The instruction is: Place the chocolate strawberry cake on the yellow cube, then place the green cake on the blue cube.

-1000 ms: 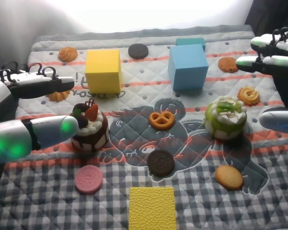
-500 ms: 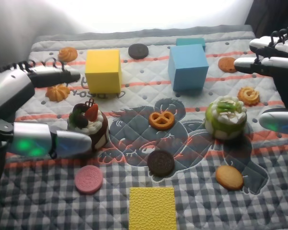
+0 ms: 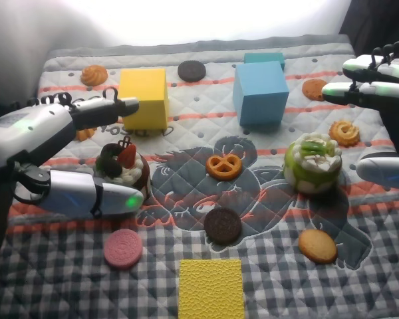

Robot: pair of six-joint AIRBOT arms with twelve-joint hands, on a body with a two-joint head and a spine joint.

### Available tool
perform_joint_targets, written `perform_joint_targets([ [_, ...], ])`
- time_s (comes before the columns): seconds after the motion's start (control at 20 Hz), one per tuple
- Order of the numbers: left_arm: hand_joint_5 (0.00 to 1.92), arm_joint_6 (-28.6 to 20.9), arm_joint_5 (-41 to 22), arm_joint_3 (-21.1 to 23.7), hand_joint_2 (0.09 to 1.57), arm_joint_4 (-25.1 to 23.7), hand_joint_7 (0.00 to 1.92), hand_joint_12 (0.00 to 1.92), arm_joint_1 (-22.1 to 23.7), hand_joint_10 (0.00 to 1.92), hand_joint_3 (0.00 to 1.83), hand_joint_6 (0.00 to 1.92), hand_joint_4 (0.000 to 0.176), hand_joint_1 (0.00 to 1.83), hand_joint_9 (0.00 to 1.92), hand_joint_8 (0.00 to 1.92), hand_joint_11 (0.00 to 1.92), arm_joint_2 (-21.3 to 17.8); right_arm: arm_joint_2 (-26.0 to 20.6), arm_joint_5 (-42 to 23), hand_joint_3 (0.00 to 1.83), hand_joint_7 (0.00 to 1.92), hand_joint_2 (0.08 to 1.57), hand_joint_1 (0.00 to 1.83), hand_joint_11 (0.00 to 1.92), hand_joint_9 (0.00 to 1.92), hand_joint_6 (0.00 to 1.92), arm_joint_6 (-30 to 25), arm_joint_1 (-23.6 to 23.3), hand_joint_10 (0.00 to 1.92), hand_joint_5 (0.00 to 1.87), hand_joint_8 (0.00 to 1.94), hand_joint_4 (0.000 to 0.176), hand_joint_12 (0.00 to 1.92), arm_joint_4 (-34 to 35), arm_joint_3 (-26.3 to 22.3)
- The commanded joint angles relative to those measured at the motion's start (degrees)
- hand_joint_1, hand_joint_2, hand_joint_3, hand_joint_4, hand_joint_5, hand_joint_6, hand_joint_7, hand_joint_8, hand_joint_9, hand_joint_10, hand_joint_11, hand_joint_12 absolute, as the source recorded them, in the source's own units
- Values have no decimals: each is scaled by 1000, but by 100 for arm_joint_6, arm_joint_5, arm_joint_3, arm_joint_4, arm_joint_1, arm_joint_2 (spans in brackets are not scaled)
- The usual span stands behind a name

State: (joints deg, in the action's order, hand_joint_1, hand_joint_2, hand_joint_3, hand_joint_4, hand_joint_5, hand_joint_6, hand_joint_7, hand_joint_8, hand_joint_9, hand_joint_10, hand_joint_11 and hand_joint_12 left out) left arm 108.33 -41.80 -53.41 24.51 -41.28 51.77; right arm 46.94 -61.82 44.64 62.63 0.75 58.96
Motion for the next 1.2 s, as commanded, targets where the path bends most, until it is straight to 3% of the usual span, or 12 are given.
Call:
perform_joint_targets([
  [0.0, 232, -14, -581, -26, 795, -87, 339, 937, 64, 3, 2, 1, 174, 659, 337, 2, 0, 23, 2, -706, 0, 256, 1146, 214, 172, 269, 1, -44, -76, 11, 308, 12, 172, 492, 114, 35],
  [0.15, 288, -14, -471, -102, 813, -23, 326, 937, 71, 3, 4, 7, 155, 691, 327, 1, 0, 85, 3, -706, 0, 294, 1147, 201, 192, 302, 0, -85, -58, 8, 306, 6, 175, 518, 114, 35],
  [0.25, 414, -14, -394, -144, 844, -9, 425, 1084, 82, 22, 6, 20, 67, 723, 420, 17, 0, 123, 1, -706, 0, 328, 1143, 179, 272, 397, 1, -98, -49, 14, 315, 6, 157, 625, 115, 35],
  [0.35, 497, -14, -335, -191, 849, 21, 532, 1193, 103, 27, 2, 10, 23, 759, 502, 13, 0, 165, 1, -706, 0, 348, 1148, 176, 263, 432, 0, -102, -47, 1, 318, 0, 149, 738, 115, 35],
  [0.45, 601, -14, -317, -216, 928, 36, 712, 1340, 118, 62, 5, 7, 0, 806, 652, 22, 20, 188, 3, -706, 4, 355, 1162, 200, 236, 414, 0, -108, -44, 2, 317, 2, 143, 745, 115, 34],
  [0.6, 768, -14, -314, -236, 990, 63, 897, 1546, 127, 231, 0, 2, 0, 932, 785, 10, 99, 212, 6, -706, 1, 336, 1165, 176, 201, 397, 0, -121, -30, 2, 296, 0, 169, 805, 115, 32],
  [0.75, 781, -14, -312, -256, 987, 89, 942, 1671, 127, 720, 0, 0, 0, 971, 621, 2, 102, 249, 12, -706, 1, 336, 1166, 143, 235, 428, 0, -131, -13, 12, 276, 3, 176, 835, 116, 32],
  [0.95, 830, -14, -321, -286, 968, 122, 996, 1533, 148, 653, 0, 10, 0, 1082, 703, 15, 171, 297, 23, -706, 4, 345, 1189, 130, 210, 432, 1, -150, 5, 2, 273, 0, 175, 889, 117, 32],
  [1.0, 976, -15, -343, -284, 1048, 122, 1196, 1464, 162, 593, 0, 714, 0, 1230, 871, 517, 349, 298, 26, -706, 6, 349, 1206, 172, 159, 410, 5, -159, 13, 0, 288, 2, 160, 878, 118, 32],
  [1.05, 976, -15, -378, -273, 1048, 123, 1196, 1464, 183, 593, 0, 714, 0, 1230, 871, 517, 349, 293, 27, -706, 6, 349, 1206, 172, 159, 410, 5, -165, 23, 0, 288, 2, 160, 878, 118, 32],
  [1.1, 1127, -15, -428, -254, 1041, 119, 1146, 1567, 198, 912, 8, 536, 0, 1272, 921, 865, 518, 283, 28, -706, 4, 350, 1204, 173, 170, 424, 5, -168, 30, 6, 291, 2, 170, 883, 119, 32],
  [1.15, 1199, -39, -511, -220, 1061, 89, 1062, 1746, 237, 1325, 3, 352, 0, 1284, 939, 1116, 698, 247, 29, -706, 4, 347, 1206, 176, 174, 423, 7, -172, 38, 5, 297, 1, 162, 887, 123, 32],
])
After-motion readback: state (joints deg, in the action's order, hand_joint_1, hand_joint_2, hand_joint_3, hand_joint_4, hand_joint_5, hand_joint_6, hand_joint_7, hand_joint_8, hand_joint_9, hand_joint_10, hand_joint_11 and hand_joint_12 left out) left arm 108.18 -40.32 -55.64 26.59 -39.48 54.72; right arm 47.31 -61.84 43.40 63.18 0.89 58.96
